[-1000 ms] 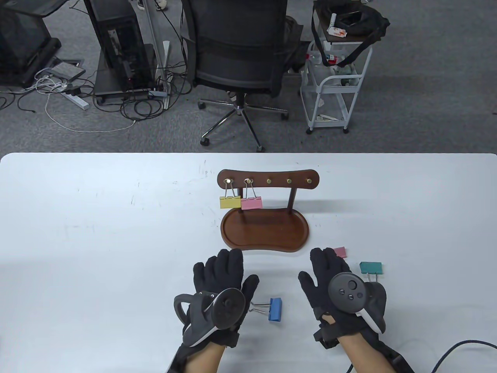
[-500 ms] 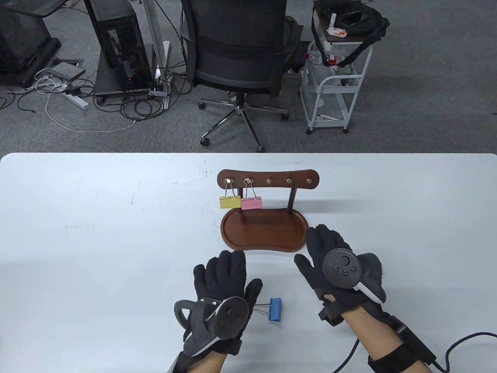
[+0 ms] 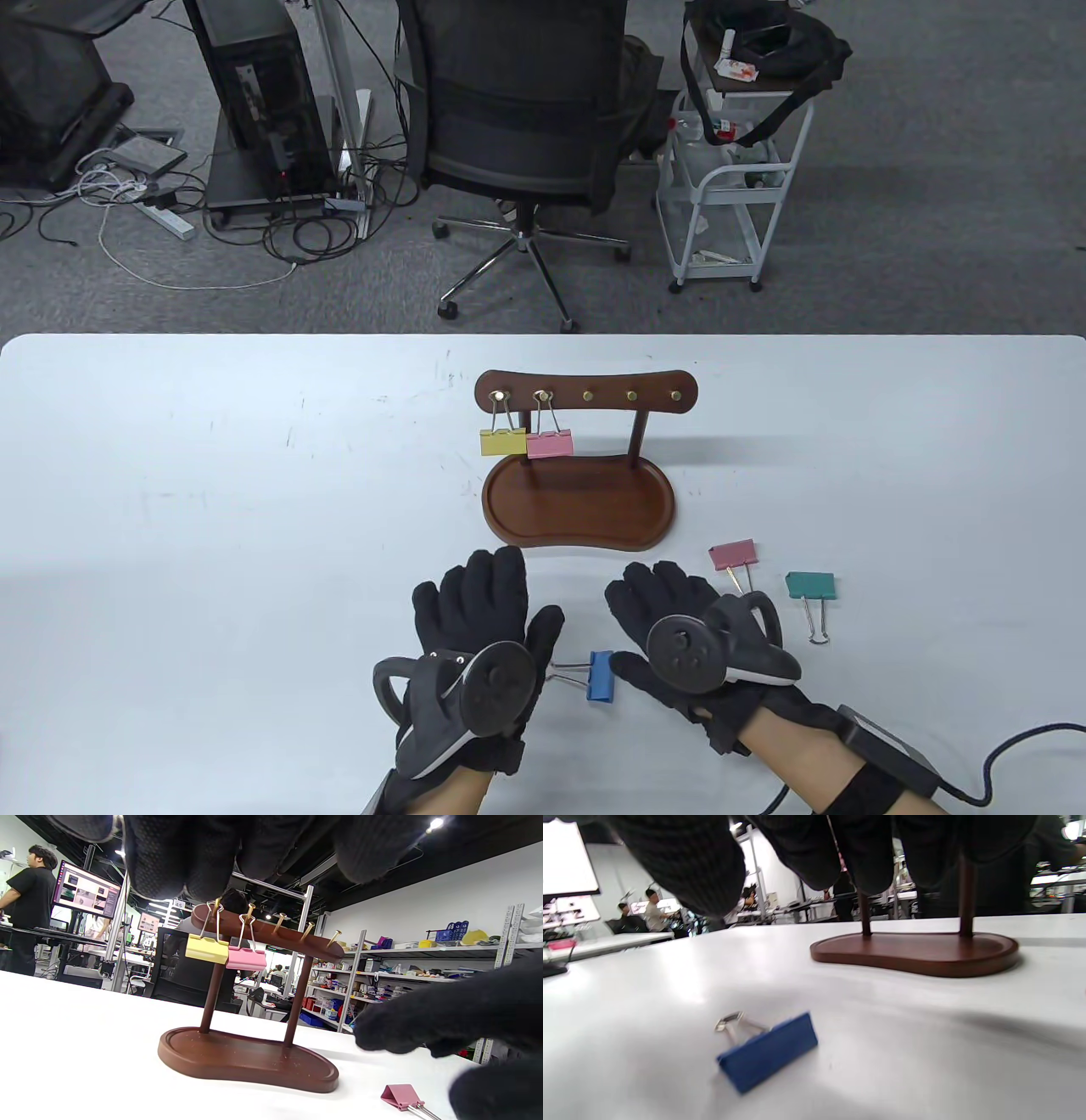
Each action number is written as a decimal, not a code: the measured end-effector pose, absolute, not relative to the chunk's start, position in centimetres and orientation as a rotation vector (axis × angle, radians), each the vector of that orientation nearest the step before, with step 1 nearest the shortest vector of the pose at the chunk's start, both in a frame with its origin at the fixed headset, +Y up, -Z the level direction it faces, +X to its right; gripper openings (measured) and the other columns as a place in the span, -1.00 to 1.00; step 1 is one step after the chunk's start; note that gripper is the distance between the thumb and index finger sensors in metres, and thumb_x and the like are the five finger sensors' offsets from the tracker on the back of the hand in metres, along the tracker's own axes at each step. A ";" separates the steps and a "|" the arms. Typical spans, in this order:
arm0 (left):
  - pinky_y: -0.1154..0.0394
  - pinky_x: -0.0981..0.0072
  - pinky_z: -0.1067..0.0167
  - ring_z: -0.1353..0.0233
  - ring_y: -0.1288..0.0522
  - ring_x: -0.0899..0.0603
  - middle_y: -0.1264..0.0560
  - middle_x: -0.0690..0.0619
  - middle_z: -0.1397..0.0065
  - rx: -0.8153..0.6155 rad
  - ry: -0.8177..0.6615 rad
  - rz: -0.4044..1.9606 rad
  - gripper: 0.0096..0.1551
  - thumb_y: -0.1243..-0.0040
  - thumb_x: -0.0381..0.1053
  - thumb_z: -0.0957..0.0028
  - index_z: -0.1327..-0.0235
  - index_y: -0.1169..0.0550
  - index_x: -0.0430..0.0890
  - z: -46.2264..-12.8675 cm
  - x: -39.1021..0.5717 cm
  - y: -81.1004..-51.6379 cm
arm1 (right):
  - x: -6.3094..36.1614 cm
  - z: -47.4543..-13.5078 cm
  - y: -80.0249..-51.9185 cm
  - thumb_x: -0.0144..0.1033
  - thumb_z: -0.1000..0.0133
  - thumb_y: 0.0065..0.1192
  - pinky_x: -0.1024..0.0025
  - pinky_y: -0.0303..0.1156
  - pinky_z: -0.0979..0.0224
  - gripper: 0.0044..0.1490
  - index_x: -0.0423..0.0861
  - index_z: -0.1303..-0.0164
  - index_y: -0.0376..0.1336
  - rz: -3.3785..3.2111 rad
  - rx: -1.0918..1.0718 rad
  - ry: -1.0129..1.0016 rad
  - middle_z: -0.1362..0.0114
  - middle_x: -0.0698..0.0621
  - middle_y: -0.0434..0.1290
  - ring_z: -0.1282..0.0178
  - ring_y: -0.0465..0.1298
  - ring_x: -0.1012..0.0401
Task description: Hook binder clip onto key rack
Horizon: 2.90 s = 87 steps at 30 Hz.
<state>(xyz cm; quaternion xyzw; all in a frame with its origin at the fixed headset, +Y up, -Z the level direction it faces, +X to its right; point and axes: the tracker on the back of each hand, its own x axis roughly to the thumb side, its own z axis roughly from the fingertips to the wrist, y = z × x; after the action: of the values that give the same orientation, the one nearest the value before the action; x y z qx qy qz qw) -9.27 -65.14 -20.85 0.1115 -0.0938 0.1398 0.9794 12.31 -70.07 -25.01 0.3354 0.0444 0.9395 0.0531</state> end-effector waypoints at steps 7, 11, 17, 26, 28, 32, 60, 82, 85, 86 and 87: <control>-0.13 -0.65 -0.39 -0.50 -0.40 -0.63 -0.40 -0.45 -0.61 0.218 -0.174 0.294 -0.08 -0.17 0.22 -0.26 -0.69 -0.35 -0.35 -20.9 -9.5 -65.2 | 10.9 -24.1 -72.0 0.10 -0.15 0.31 -0.41 0.19 -0.43 0.03 -0.29 -0.68 0.14 2.870 1.176 0.243 -0.69 -0.42 0.23 -0.56 0.23 -0.44; -0.13 -0.65 -0.39 -0.49 -0.40 -0.64 -0.40 -0.45 -0.60 0.212 -0.167 0.305 -0.09 -0.17 0.22 -0.26 -0.68 -0.35 -0.35 -21.0 -9.7 -65.2 | 10.2 -24.0 -73.0 0.10 -0.14 0.32 -0.40 0.20 -0.43 0.03 -0.28 -0.68 0.15 2.877 1.202 0.279 -0.68 -0.41 0.25 -0.55 0.25 -0.43; -0.14 -0.65 -0.39 -0.49 -0.40 -0.63 -0.41 -0.45 -0.60 0.203 -0.161 0.315 -0.09 -0.17 0.22 -0.26 -0.68 -0.36 -0.35 -21.1 -9.8 -65.2 | 9.6 -24.0 -74.1 0.09 -0.13 0.34 -0.39 0.21 -0.42 0.00 -0.29 -0.64 0.20 2.898 1.231 0.307 -0.65 -0.41 0.28 -0.53 0.27 -0.42; -0.14 -0.64 -0.39 -0.48 -0.42 -0.63 -0.41 -0.45 -0.59 0.188 -0.153 0.327 -0.09 -0.16 0.22 -0.26 -0.68 -0.36 -0.36 -21.2 -10.0 -65.2 | 9.4 -23.9 -75.0 0.01 -0.12 0.37 -0.37 0.24 -0.41 -0.06 -0.29 -0.60 0.25 2.922 1.248 0.285 -0.62 -0.37 0.32 -0.51 0.32 -0.38; -0.14 -0.64 -0.39 -0.48 -0.42 -0.63 -0.41 -0.46 -0.59 0.184 -0.150 0.331 -0.09 -0.16 0.22 -0.26 -0.68 -0.36 -0.36 -21.2 -10.0 -65.2 | 9.3 -23.9 -75.1 -0.01 -0.11 0.37 -0.36 0.25 -0.41 -0.07 -0.29 -0.58 0.26 2.930 1.252 0.255 -0.61 -0.35 0.34 -0.50 0.33 -0.37; -0.15 -0.64 -0.39 -0.47 -0.42 -0.63 -0.42 -0.45 -0.59 0.181 -0.146 0.333 -0.09 -0.16 0.22 -0.26 -0.68 -0.36 -0.36 -21.3 -10.1 -65.2 | 9.2 -23.9 -75.0 -0.04 -0.11 0.38 -0.35 0.27 -0.40 -0.10 -0.30 -0.57 0.27 2.929 1.260 0.229 -0.59 -0.34 0.36 -0.49 0.35 -0.36; -0.15 -0.64 -0.39 -0.47 -0.42 -0.63 -0.42 -0.46 -0.59 0.163 -0.142 0.346 -0.10 -0.16 0.21 -0.26 -0.67 -0.36 -0.36 -21.5 -10.1 -65.4 | 10.7 -23.7 -69.8 -0.07 -0.09 0.41 -0.33 0.30 -0.38 -0.11 -0.29 -0.55 0.29 2.808 1.121 -0.107 -0.56 -0.33 0.41 -0.46 0.40 -0.32; -0.15 -0.64 -0.39 -0.47 -0.42 -0.63 -0.42 -0.46 -0.58 0.150 -0.131 0.376 -0.09 -0.16 0.21 -0.26 -0.67 -0.36 -0.36 -21.8 -10.5 -65.6 | 12.5 -26.0 -60.7 -0.10 -0.10 0.43 -0.34 0.30 -0.37 -0.10 -0.33 -0.56 0.27 2.590 0.669 -0.497 -0.55 -0.37 0.40 -0.43 0.41 -0.34; -0.15 -0.64 -0.39 -0.47 -0.42 -0.63 -0.42 -0.46 -0.59 0.148 -0.132 0.376 -0.10 -0.16 0.21 -0.26 -0.67 -0.36 -0.36 -21.8 -10.5 -65.6 | 12.3 -26.6 -59.8 -0.10 -0.12 0.43 -0.34 0.30 -0.37 -0.10 -0.33 -0.57 0.26 2.543 0.599 -0.521 -0.55 -0.37 0.39 -0.43 0.40 -0.35; -0.15 -0.64 -0.39 -0.47 -0.42 -0.64 -0.42 -0.46 -0.59 0.146 -0.133 0.378 -0.10 -0.16 0.21 -0.26 -0.67 -0.36 -0.36 -21.8 -10.5 -65.6 | 12.2 -26.9 -59.6 -0.10 -0.12 0.43 -0.34 0.29 -0.37 -0.10 -0.33 -0.57 0.25 2.533 0.579 -0.533 -0.55 -0.37 0.39 -0.44 0.40 -0.35; -0.15 -0.64 -0.39 -0.47 -0.42 -0.64 -0.42 -0.46 -0.59 0.145 -0.133 0.379 -0.10 -0.16 0.21 -0.26 -0.67 -0.36 -0.36 -21.8 -10.5 -65.6 | 12.1 -27.1 -59.4 -0.10 -0.12 0.42 -0.34 0.29 -0.37 -0.09 -0.33 -0.58 0.24 2.525 0.564 -0.540 -0.56 -0.37 0.39 -0.43 0.40 -0.35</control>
<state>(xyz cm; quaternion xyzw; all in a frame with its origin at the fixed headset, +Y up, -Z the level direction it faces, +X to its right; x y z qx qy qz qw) -10.47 -65.62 -21.82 0.0718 -0.0659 0.1881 0.9773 12.10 -59.36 -27.10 0.2069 -0.1979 0.9258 0.2469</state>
